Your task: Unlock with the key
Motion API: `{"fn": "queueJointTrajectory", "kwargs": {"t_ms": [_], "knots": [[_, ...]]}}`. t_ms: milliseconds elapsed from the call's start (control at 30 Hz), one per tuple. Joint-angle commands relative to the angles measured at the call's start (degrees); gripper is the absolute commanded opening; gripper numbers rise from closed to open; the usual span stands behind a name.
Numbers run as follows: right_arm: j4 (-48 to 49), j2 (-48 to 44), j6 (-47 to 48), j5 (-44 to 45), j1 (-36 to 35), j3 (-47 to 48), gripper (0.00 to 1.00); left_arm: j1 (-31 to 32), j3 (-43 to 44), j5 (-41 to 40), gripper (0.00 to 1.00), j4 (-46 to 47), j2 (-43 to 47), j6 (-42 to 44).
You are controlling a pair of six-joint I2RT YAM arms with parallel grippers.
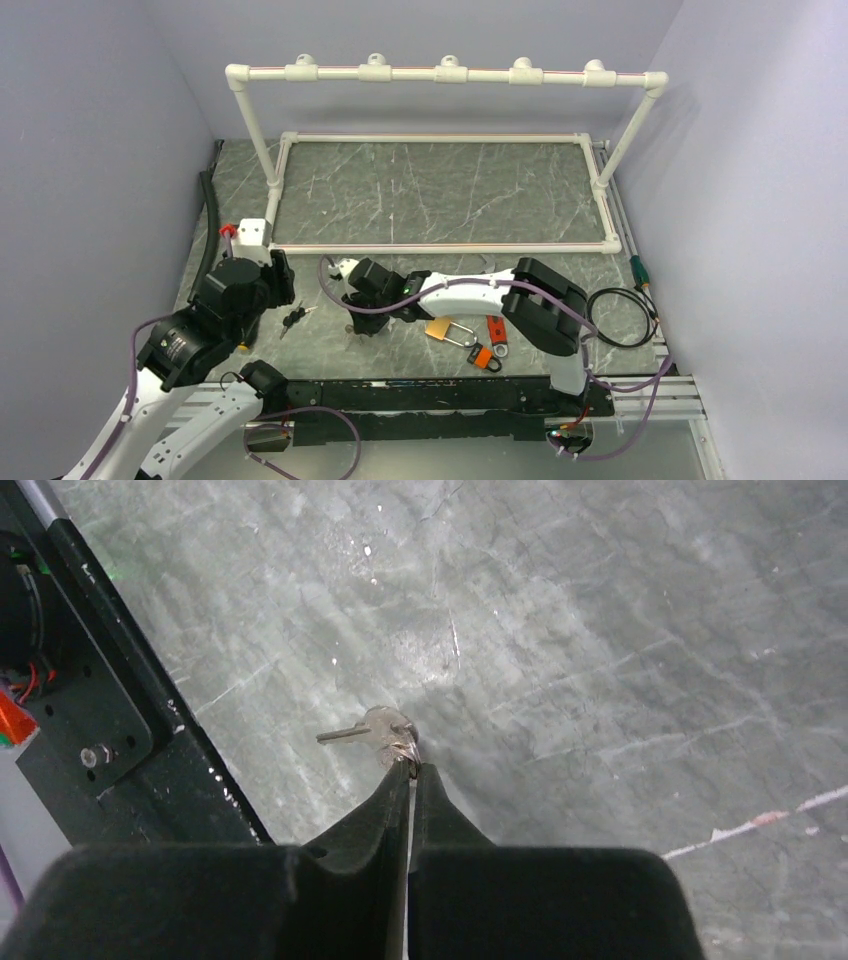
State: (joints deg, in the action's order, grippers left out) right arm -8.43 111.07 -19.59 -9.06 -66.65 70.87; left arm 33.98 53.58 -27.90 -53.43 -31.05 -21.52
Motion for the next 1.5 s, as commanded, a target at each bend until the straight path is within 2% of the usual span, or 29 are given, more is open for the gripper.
{"fn": "queueJointTrajectory", "kwargs": {"t_ms": [0,333,600,1100,1467], "knots": [[4.04,-5.51,-0.11,-0.23,-0.35,-2.62,0.00,-0.27,-0.59,8.00,0.55,3.88,1.06,3.94],[7.13,-14.45,2.13,-1.00,-0.07,-10.44,0.00,-0.49,-0.32,18.71,0.55,5.69,-5.64,6.34],[10.61,-17.53,3.01,-3.31,0.47,-15.13,0.00,-2.98,-0.76,22.29,0.55,7.20,-8.69,7.24],[12.00,-17.66,4.51,-7.50,1.61,-15.68,0.00,-5.87,-1.29,27.37,0.56,8.52,-10.72,8.76],[10.82,-22.55,5.61,-10.81,1.63,-17.17,0.00,-6.03,-1.64,33.10,0.56,9.82,-8.89,9.96]]}}
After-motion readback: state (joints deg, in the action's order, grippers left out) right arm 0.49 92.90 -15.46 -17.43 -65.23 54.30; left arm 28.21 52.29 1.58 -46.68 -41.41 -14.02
